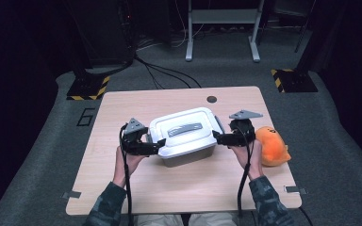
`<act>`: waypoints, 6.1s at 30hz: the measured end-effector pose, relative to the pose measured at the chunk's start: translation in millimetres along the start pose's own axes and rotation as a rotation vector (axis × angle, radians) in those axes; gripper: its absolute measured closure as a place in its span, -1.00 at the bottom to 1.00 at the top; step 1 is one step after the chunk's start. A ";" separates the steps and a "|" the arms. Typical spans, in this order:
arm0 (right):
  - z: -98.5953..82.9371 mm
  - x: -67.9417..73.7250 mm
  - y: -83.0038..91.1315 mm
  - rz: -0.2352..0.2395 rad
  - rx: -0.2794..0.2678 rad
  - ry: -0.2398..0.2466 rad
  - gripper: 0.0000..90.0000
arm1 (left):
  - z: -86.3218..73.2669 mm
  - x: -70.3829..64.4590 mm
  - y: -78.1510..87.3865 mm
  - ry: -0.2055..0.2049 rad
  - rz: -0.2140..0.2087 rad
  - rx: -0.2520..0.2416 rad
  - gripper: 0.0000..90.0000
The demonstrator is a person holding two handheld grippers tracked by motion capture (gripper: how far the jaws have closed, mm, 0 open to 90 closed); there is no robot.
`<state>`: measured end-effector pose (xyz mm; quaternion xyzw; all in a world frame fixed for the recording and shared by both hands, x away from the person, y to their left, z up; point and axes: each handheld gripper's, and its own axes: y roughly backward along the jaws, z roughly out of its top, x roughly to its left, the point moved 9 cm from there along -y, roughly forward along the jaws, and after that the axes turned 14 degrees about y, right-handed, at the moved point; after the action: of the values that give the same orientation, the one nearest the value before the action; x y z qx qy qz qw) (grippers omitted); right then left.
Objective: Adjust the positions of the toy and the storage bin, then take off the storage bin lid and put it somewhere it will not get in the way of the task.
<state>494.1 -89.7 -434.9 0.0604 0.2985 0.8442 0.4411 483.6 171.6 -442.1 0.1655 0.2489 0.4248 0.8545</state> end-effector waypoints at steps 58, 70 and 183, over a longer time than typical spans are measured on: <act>-149.9 44.8 -43.3 0.048 0.135 0.085 -0.70 | 35.0 -46.3 -86.0 -0.345 -0.222 0.223 0.01; -150.0 44.5 -43.2 0.051 0.137 0.078 -0.68 | 26.4 -46.9 -88.8 -0.367 -0.281 0.268 0.44; -151.5 44.5 -48.4 0.050 0.179 0.057 -1.00 | 64.2 98.8 33.8 -0.128 0.071 0.068 0.48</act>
<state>446.2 -102.3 -592.5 0.0829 0.3836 0.8262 0.4042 549.1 266.7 -400.9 0.2300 0.2022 0.4347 0.8469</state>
